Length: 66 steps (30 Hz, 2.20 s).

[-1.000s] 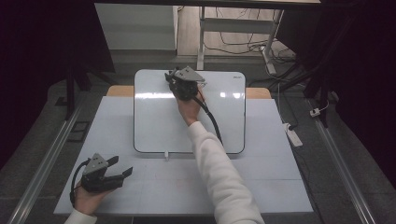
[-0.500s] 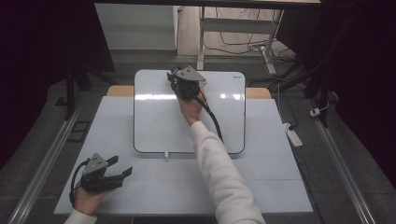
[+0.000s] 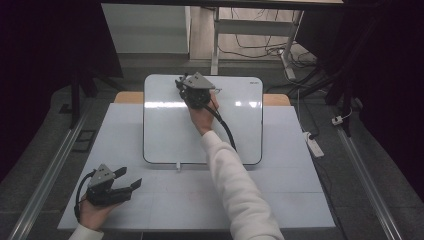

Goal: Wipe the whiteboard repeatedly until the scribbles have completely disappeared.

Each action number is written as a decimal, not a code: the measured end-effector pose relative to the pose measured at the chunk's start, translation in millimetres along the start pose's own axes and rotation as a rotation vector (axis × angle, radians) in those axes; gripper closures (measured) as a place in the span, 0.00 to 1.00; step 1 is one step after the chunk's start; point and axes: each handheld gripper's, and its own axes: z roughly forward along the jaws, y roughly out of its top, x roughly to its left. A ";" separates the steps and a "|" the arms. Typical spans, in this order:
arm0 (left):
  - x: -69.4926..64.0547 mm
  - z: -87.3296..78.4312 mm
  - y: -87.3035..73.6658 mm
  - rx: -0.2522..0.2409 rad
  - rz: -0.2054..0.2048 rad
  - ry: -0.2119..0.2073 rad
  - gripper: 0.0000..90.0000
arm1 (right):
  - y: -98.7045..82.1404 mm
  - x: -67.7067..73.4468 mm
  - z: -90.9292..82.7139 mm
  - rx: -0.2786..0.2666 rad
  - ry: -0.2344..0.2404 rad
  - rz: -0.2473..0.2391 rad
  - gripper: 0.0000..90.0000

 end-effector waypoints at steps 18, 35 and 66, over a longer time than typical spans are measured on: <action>-0.5 -1.0 0.0 -0.004 -0.001 0.000 0.32 | -8.3 3.8 -11.7 0.018 0.006 0.026 0.87; 1.2 0.2 -0.3 -0.001 -0.006 -0.002 0.32 | 1.4 9.5 1.8 0.030 0.042 -0.028 0.87; 1.5 -1.1 -0.2 -0.011 -0.012 -0.003 0.32 | -8.8 3.0 -21.2 0.102 0.094 -0.089 0.87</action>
